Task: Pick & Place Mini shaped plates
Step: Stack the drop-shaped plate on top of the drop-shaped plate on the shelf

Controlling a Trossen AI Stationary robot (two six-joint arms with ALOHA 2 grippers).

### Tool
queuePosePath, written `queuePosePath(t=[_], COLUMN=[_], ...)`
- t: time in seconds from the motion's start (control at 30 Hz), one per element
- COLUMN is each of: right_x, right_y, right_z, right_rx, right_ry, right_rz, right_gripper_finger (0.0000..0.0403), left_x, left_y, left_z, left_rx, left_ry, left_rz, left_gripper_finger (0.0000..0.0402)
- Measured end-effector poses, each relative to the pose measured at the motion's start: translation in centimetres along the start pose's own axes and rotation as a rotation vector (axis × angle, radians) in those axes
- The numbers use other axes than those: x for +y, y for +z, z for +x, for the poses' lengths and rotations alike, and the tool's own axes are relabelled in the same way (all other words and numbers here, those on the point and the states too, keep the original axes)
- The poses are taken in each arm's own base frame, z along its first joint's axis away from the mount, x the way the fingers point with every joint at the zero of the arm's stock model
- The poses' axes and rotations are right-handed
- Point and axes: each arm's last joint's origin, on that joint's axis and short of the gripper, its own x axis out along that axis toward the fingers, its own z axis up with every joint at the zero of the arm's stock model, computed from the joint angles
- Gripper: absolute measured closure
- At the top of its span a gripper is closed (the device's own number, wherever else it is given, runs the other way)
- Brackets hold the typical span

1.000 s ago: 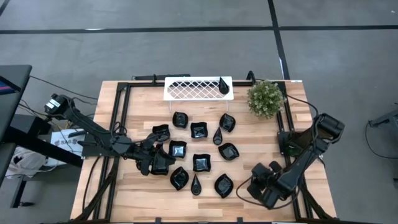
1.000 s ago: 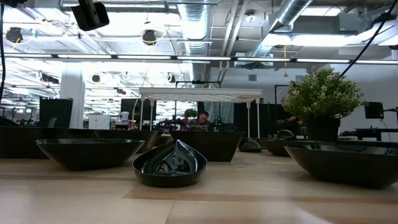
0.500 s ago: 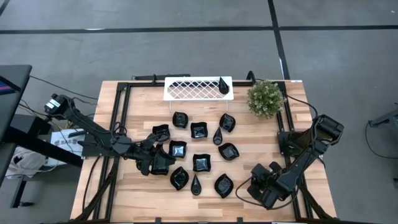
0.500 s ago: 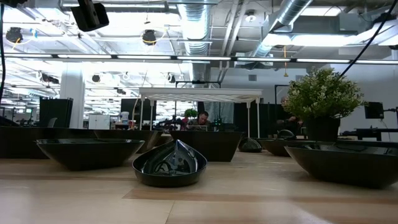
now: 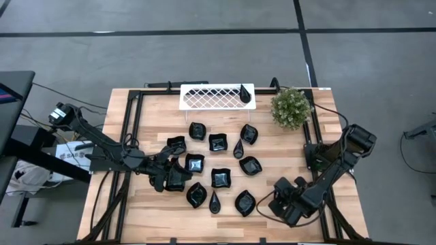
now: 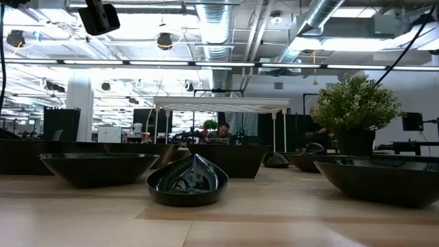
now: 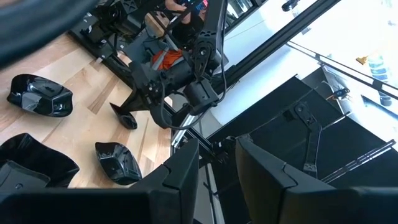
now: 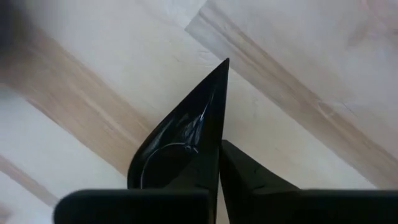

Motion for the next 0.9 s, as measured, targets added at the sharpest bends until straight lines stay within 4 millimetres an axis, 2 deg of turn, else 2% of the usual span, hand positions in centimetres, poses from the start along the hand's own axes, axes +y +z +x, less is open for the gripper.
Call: queuePosePath(t=[0.23, 0.4, 0.53, 0.7, 0.9], right_x=[0.3, -0.2, -0.8, -1.6, -2.6], right_y=[1.6, 3.7, 5.4, 8.0, 12.1], right_z=[-1.7, -4.5, -7.0, -9.3, -11.0], right_rx=[0.004, -0.008, -0.103, -0.222, -0.31], right_ry=[0.024, 0.054, 0.118, 0.188, 0.191], right_rz=[0.004, -0.01, -0.003, 0.015, -0.013], right_gripper_finger=[0.0401, 0.0402, 0.0402, 0.0402, 0.0402], left_x=[0.0, 0.0, 0.0, 0.0, 0.0], left_y=[0.0, 0.0, 0.1, 0.1, 0.1], left_z=[0.0, 0.0, 0.0, 0.0, 0.0], left_rx=[0.0, -0.001, -0.017, -0.017, -0.021], left_ry=[0.0, 0.0, 0.015, 0.016, 0.02], left_rz=[0.0, 0.0, 0.006, 0.079, 0.082], left_gripper_finger=[0.0294, 0.0294, 0.0294, 0.0294, 0.0294])
